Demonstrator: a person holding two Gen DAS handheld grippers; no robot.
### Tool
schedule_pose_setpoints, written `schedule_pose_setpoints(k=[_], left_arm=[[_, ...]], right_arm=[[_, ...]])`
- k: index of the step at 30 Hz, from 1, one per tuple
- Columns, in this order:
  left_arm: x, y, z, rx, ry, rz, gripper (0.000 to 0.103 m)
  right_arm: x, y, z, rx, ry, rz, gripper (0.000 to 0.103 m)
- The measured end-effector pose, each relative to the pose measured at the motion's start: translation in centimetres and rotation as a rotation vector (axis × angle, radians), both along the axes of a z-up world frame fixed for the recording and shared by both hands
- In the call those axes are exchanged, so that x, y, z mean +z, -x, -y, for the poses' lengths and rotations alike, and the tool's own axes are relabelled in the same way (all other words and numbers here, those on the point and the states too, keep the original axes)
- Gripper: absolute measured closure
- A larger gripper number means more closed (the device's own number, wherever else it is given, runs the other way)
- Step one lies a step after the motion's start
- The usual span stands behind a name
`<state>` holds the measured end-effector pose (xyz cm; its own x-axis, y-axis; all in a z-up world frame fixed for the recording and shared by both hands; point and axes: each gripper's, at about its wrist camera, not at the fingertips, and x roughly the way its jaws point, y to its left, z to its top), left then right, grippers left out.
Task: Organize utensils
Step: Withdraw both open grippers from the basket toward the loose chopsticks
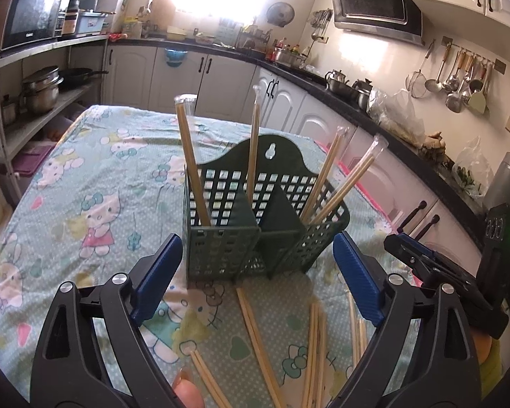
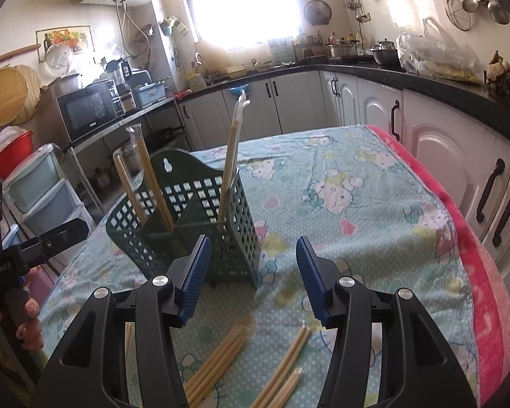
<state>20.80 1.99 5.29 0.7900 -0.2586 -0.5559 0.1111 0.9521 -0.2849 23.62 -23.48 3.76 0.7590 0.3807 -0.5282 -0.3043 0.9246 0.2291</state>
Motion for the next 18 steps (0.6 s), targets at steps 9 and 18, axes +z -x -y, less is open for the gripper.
schedule_pose_setpoints(k=[9, 18], left_arm=[[-1.4, 0.6, -0.3, 0.013, 0.004, -0.031, 0.021], [-2.6, 0.9, 0.2, 0.016, -0.001, -0.059, 0.021]], right_arm=[[-0.8, 1.0, -0.6, 0.027, 0.011, -0.023, 0.052], [-1.7, 1.8, -1.0, 0.049, 0.024, -0.047, 0.052]])
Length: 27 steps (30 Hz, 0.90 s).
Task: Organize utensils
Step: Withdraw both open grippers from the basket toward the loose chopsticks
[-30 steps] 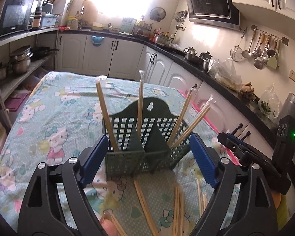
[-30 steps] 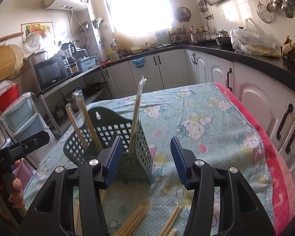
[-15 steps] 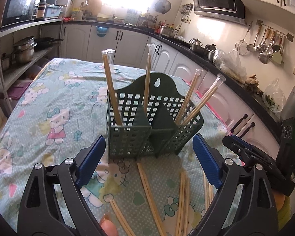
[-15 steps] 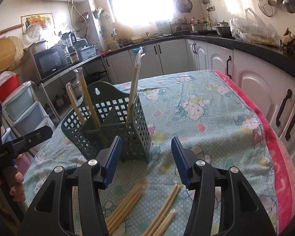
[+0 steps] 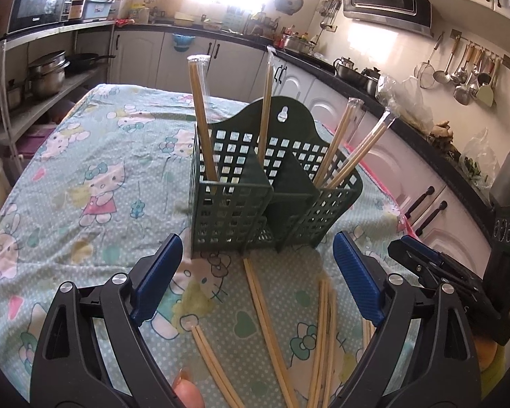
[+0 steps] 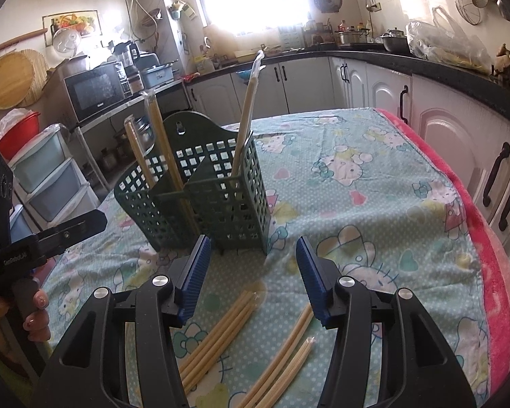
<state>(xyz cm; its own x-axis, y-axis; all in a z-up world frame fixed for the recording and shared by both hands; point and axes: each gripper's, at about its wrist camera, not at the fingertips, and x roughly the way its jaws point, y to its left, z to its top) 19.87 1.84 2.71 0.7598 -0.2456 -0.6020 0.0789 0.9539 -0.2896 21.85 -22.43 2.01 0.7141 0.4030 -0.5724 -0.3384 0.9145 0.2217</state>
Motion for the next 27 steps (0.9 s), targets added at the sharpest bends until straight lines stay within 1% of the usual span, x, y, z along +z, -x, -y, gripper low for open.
schedule_pose_setpoints(k=[12, 16, 20, 22, 27], left_arm=[[-2.0, -0.1, 0.7, 0.003, -0.020, -0.048, 0.021], [-2.7, -0.3, 1.0, -0.001, -0.019, -0.067, 0.016], [-3.5, -0.4, 1.4, -0.003, -0.029, -0.087, 0.015], [-3.9, -0.6, 1.6, -0.008, -0.027, -0.101, 0.011], [-4.7, -0.9, 2.3, -0.018, -0.042, -0.127, 0.011]], right_arm=[[-1.8, 0.7, 0.6, 0.009, 0.022, -0.039, 0.052], [-2.4, 0.8, 0.9, 0.004, 0.030, -0.056, 0.052], [-3.0, 0.7, 1.3, -0.003, 0.037, -0.079, 0.052], [-3.4, 0.6, 1.4, -0.008, 0.040, -0.090, 0.052], [-4.1, 0.2, 1.9, -0.019, 0.038, -0.123, 0.052]])
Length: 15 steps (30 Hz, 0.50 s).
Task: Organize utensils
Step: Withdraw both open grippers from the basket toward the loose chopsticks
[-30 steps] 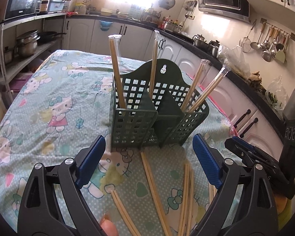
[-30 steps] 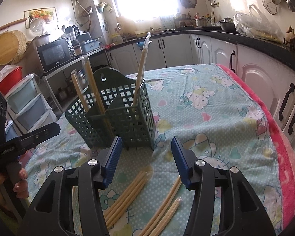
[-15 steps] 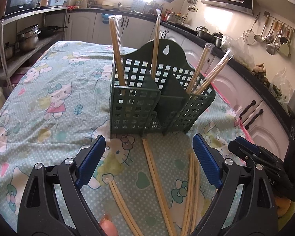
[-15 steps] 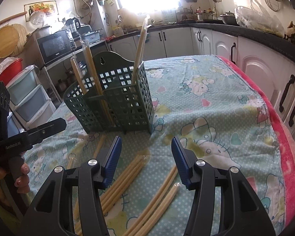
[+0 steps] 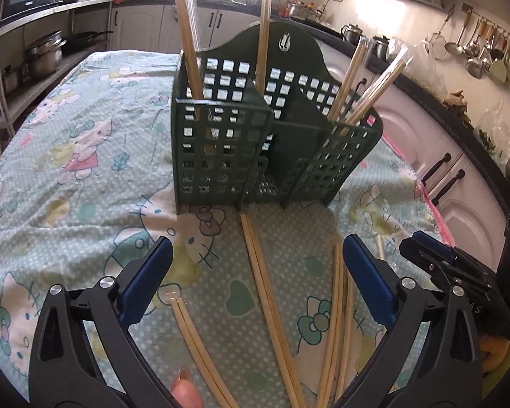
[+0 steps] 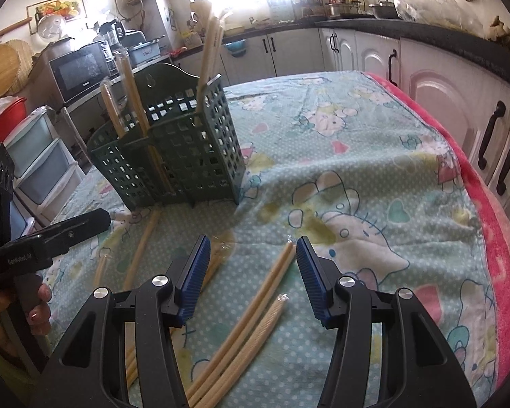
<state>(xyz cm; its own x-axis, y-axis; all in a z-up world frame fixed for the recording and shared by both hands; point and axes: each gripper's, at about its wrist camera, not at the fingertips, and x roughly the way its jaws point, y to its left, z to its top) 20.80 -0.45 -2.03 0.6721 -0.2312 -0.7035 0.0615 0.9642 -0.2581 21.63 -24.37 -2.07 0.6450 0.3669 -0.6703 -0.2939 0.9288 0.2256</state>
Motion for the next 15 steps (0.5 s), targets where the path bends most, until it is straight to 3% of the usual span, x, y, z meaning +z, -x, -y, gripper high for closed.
schedule_pose_setpoints(k=[15], left_arm=[[-2.3, -1.3, 1.2, -0.036, -0.022, -0.076, 0.011]], right_arm=[[-1.7, -0.9, 0.4, -0.011, 0.004, -0.069, 0.052]])
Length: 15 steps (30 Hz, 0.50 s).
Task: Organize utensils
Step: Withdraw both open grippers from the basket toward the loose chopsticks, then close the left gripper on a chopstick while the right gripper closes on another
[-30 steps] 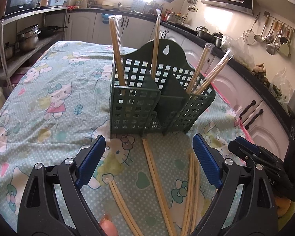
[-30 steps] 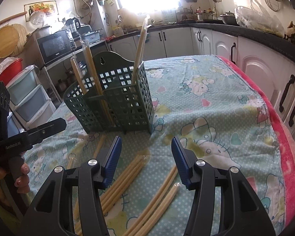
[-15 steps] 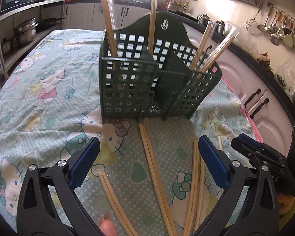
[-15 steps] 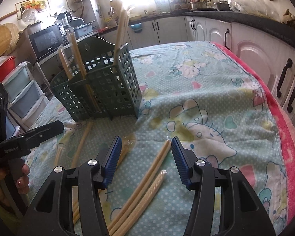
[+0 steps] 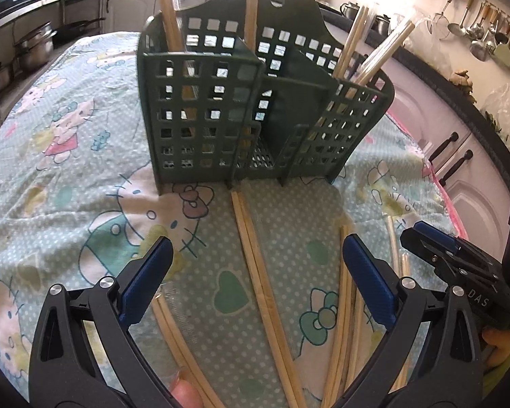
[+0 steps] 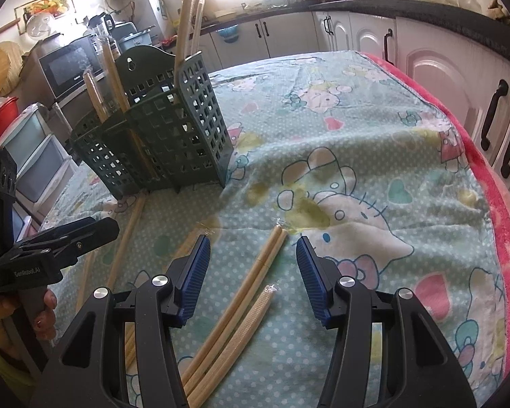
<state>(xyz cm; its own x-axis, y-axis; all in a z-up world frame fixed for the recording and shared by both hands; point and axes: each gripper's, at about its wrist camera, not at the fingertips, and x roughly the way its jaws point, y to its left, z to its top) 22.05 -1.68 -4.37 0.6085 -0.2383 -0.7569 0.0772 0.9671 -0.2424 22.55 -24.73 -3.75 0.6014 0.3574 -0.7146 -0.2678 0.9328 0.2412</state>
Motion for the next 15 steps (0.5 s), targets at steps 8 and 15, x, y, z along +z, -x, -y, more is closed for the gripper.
schedule_pose_setpoints(k=[8, 15], left_arm=[[-0.8, -1.3, 0.6, -0.003, -0.008, -0.028, 0.016], [-1.2, -2.7, 0.7, 0.016, 0.000, -0.051, 0.022]], right_arm=[[-0.7, -0.9, -0.2, -0.009, 0.018, -0.037, 0.052], [-1.2, -1.9, -0.9, -0.013, 0.060, -0.065, 0.052]])
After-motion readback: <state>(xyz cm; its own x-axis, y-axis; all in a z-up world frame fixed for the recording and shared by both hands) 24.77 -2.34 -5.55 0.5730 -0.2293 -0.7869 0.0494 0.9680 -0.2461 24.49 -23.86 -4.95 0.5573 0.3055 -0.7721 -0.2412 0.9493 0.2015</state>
